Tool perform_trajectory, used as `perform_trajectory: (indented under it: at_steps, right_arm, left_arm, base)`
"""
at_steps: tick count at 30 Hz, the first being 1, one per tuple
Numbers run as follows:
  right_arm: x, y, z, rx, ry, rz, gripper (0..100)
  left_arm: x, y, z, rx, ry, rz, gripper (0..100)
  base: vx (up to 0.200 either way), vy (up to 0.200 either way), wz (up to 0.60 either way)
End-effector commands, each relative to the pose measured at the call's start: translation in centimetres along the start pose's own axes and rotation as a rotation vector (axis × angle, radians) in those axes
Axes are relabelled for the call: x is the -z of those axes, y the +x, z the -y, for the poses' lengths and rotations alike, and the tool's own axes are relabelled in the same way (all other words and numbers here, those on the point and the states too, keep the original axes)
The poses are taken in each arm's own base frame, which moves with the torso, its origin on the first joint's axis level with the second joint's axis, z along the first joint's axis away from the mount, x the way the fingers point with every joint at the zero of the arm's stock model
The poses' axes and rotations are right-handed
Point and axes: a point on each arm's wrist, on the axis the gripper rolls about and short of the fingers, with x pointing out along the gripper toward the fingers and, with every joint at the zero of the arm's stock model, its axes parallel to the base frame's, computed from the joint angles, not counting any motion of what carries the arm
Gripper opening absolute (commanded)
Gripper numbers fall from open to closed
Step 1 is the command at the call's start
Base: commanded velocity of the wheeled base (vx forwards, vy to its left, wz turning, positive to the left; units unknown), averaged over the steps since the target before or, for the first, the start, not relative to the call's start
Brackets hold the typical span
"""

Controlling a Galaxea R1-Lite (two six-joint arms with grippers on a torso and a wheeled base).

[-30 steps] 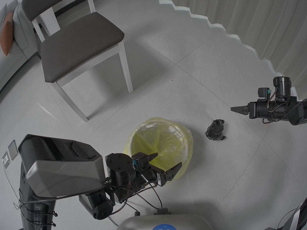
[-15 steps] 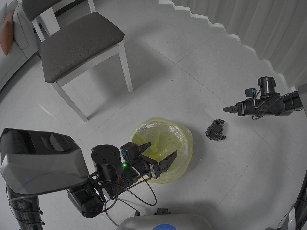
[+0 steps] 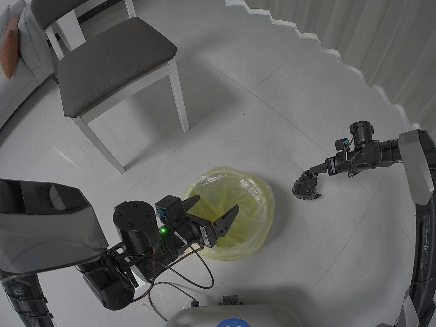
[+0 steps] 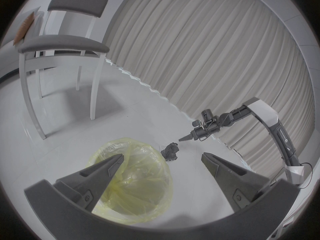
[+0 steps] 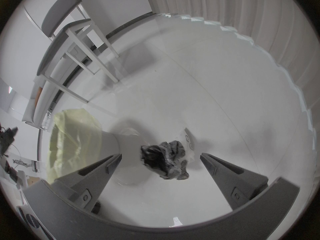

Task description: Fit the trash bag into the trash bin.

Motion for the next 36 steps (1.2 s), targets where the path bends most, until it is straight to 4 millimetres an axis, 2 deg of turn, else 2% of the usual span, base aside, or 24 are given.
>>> perform_trajectory:
  at_steps: [1, 7, 12, 18, 19, 20, 22, 23, 24, 26, 33, 36]
  right_arm:
    - [1.7, 3.4, 1.0, 0.010, -0.012, -0.048, 100]
    - [4.6, 5.6, 0.6, -0.022, 0.004, -0.158, 100]
    - [5.5, 6.3, 0.6, -0.030, 0.013, -0.184, 100]
    - [3.7, 4.8, 0.6, -0.021, -0.007, -0.143, 100]
    - [1.5, 2.8, 0.6, -0.003, -0.026, -0.090, 100]
    - [0.6, 1.9, 0.5, 0.004, -0.037, -0.067, 100]
    - [-1.1, 0.1, 0.4, 0.018, -0.062, -0.022, 100]
    - [-1.1, 0.1, 0.4, 0.018, -0.062, -0.022, 100]
    - [-2.5, -1.4, 0.4, 0.027, -0.090, 0.018, 100]
    - [-3.5, -2.6, 0.3, 0.035, -0.113, 0.049, 100]
    - [-2.2, -2.3, 0.0, 0.031, -0.109, 0.026, 100]
    - [-1.3, -1.4, -0.4, 0.028, -0.116, 0.042, 100]
  left_arm:
    - [-1.0, -0.5, -0.1, -0.006, -0.002, 0.040, 100]
    - [-0.8, -0.5, -0.3, -0.026, -0.002, 0.035, 100]
    - [-0.8, -0.4, -0.4, -0.031, -0.002, 0.036, 100]
    - [-0.8, -0.4, -0.5, -0.032, -0.002, 0.035, 100]
    - [-0.8, -0.4, -0.5, -0.032, -0.002, 0.035, 100]
    - [-0.8, -0.4, -0.5, -0.032, -0.002, 0.035, 100]
    - [-0.7, -0.4, -0.5, -0.034, -0.002, 0.034, 100]
    - [-0.7, -0.4, -0.5, -0.034, -0.002, 0.034, 100]
    - [-0.8, -0.4, -0.5, -0.034, -0.002, 0.035, 100]
    - [-0.8, -0.4, -0.5, -0.034, -0.002, 0.035, 100]
    - [-0.7, -0.4, -0.3, -0.029, -0.002, 0.034, 100]
    - [-0.8, -0.5, -0.3, -0.033, -0.002, 0.038, 100]
  base:
    - [0.000, 0.000, 0.00]
    - [0.000, 0.000, 0.00]
    - [0.000, 0.000, 0.00]
    - [0.000, 0.000, 0.00]
    - [0.000, 0.000, 0.00]
    - [0.000, 0.000, 0.00]
    - [0.000, 0.000, 0.00]
    - [0.000, 0.000, 0.00]
    - [0.000, 0.000, 0.00]
    - [0.000, 0.000, 0.00]
    - [0.000, 0.000, 0.00]
    - [0.000, 0.000, 0.00]
